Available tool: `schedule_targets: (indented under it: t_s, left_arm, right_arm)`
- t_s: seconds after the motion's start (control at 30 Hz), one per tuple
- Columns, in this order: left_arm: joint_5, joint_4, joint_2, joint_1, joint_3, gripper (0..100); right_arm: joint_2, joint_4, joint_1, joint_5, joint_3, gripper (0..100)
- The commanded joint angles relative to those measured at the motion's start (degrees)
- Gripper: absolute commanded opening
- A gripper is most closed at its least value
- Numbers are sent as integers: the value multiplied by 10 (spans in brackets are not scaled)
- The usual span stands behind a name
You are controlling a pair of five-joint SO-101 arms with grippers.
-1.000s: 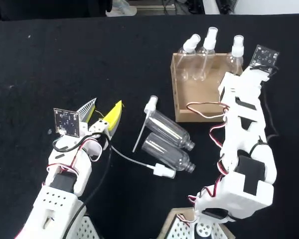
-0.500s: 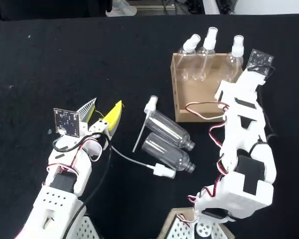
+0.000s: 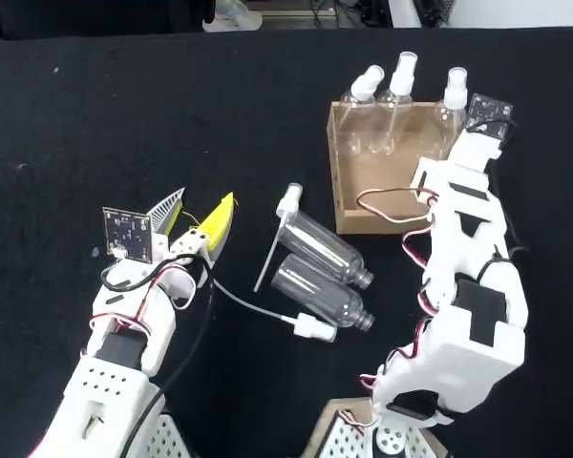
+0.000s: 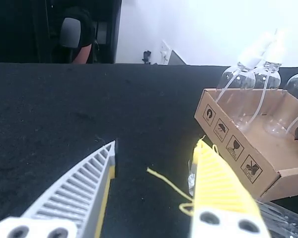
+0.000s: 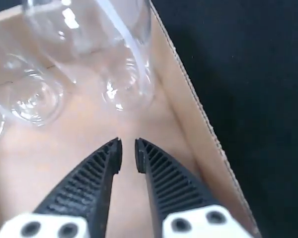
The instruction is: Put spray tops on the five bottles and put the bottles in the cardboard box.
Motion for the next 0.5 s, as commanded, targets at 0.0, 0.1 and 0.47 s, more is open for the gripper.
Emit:
schedule_targets:
  t_s: [0.0, 0.1, 0.47]
  left_arm:
    - [-4, -12, -10, 2, -7, 245]
    - [-4, -11, -10, 2, -7, 245]
    - [-4, -11, -10, 2, -8, 245]
  right_arm:
    - [-15, -6, -9, 5, -26, 11]
    - [-14, -45, -9, 3, -15, 11]
    - [-14, -114, -18, 4, 21, 11]
